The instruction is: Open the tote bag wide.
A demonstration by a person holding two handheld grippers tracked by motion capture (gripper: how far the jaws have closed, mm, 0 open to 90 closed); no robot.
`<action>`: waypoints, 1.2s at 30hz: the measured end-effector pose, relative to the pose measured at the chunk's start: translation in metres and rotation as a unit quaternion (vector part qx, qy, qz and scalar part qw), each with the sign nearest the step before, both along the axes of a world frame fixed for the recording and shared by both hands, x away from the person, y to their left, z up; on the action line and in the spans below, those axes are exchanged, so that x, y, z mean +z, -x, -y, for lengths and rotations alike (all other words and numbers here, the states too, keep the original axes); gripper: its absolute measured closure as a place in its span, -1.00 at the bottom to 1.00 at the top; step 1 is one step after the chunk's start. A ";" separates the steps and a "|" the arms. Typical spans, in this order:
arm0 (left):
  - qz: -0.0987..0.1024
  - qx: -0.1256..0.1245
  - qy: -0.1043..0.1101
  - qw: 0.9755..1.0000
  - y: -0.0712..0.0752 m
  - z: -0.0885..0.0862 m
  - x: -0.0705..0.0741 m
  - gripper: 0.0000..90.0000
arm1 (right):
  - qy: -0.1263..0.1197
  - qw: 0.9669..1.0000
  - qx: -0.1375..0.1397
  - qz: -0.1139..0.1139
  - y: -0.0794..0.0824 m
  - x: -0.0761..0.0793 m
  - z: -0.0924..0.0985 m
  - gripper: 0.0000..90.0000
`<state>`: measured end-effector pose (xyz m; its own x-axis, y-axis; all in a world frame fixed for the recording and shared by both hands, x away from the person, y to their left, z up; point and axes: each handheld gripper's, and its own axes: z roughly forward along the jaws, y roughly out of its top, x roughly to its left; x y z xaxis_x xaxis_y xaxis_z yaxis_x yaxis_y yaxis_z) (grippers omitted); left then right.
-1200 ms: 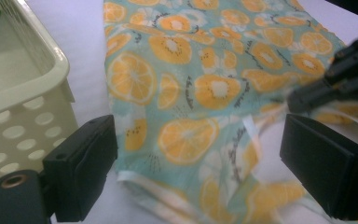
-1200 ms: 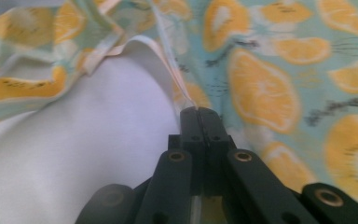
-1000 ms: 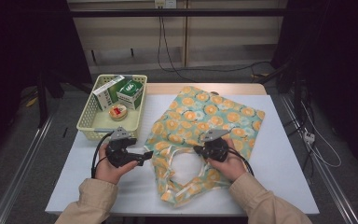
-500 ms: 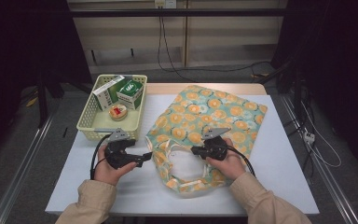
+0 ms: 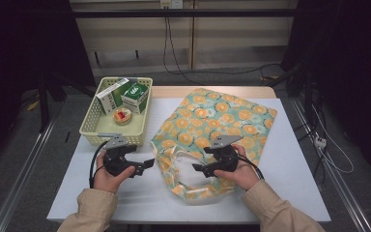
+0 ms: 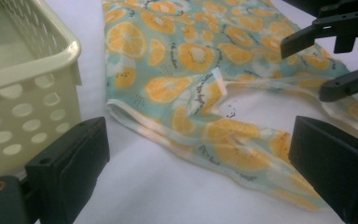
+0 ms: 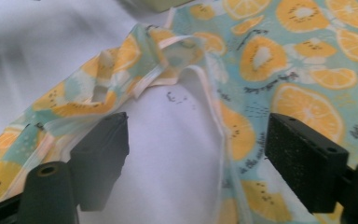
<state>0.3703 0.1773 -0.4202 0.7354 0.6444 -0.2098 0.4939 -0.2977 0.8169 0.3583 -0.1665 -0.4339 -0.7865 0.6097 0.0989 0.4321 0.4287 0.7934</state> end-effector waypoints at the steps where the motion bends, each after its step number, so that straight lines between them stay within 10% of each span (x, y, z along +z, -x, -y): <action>1: -0.003 0.001 -0.001 1.000 0.001 -0.001 -0.002 -0.89 | -0.003 1.000 0.001 -0.002 0.001 0.000 -0.001 -0.60; 21: -0.010 0.009 -0.020 1.000 0.011 -0.008 -0.010 -0.89 | -0.021 0.996 0.076 -0.035 0.034 0.007 -0.041 -0.37; 36: -0.012 -0.001 -0.025 1.000 0.011 -0.006 -0.015 -0.89 | 0.008 0.988 0.139 -0.066 0.042 -0.009 -0.056 0.85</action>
